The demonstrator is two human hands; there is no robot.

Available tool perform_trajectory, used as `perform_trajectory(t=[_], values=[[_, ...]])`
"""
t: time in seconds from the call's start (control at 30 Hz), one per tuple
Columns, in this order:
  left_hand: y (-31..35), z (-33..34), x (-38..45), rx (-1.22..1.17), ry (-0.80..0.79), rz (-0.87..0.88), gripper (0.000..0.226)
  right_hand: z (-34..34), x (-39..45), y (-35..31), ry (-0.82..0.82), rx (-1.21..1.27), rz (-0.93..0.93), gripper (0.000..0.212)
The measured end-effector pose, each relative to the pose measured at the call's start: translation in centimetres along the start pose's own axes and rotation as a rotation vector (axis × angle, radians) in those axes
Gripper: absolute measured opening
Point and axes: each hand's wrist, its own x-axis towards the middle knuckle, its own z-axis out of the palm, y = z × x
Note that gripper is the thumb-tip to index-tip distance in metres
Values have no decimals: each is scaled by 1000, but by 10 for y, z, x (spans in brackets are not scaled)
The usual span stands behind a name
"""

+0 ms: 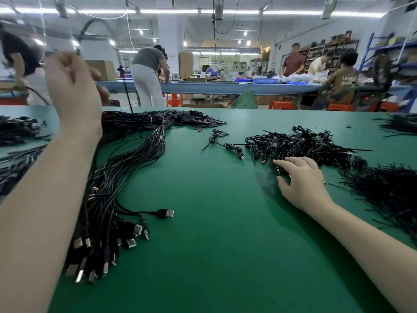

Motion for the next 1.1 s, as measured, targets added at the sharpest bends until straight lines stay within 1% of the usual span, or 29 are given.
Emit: perform_trajectory(t=[0.03,0.07,0.1,0.17,0.2,0.23,0.27,0.3,0.37,0.4,0.47,0.5,0.53,0.6,0.67,0.7,0.77,0.83,0.9,0.93,0.97,1.0,1.07,1.1], values=[[11,2,-6,-47,-45,22,24,-1,-1,-1,23,27,-17,48],[19,9,-17,-4,-114,41,13,-4,-1,-3,67,49,-53,53],[29,18,-34,79,-228,56,7,-8,-1,-7,136,75,-110,57],[42,39,-70,236,-554,89,4,-20,-1,-21,280,182,-257,61],[43,50,-85,292,-709,106,3,-28,-1,-32,305,244,-332,65],[40,61,-100,357,-830,140,6,-35,0,-44,288,295,-392,71],[37,72,-113,409,-922,164,7,-42,1,-57,232,334,-425,77],[34,81,-128,448,-991,178,6,-47,2,-69,159,363,-441,76],[23,93,-143,474,-1067,162,6,-49,2,-80,44,423,-454,56],[19,94,-144,480,-1092,135,7,-49,3,-81,24,451,-450,43],[13,88,-133,484,-1132,41,6,-50,7,-75,54,442,-430,23],[10,83,-125,490,-1159,10,6,-50,10,-68,80,401,-414,20],[7,77,-117,505,-1178,-21,7,-51,14,-59,104,373,-377,19],[0,64,-101,536,-1187,-74,8,-53,20,-41,161,385,-231,18],[-6,53,-88,516,-1154,-84,9,-53,25,-25,209,390,-95,19],[-7,48,-83,504,-1140,-79,10,-51,26,-20,218,363,-58,20],[-8,43,-75,519,-1137,-51,11,-49,28,-17,223,324,-26,21],[-10,42,-71,581,-1119,1,10,-49,29,-17,239,339,10,21],[-14,43,-70,649,-1046,80,5,-49,30,-15,251,347,48,21],[-14,43,-70,647,-1002,100,1,-49,30,-14,244,333,53,21],[-14,43,-70,584,-953,72,5,-49,29,-13,222,322,49,21],[-12,43,-71,445,-891,-18,11,-48,29,-13,184,322,41,21],[-6,45,-69,54,-722,-273,21,-47,27,-16,58,363,7,21],[-2,46,-69,-147,-653,-383,20,-47,25,-20,-26,393,-26,22]])
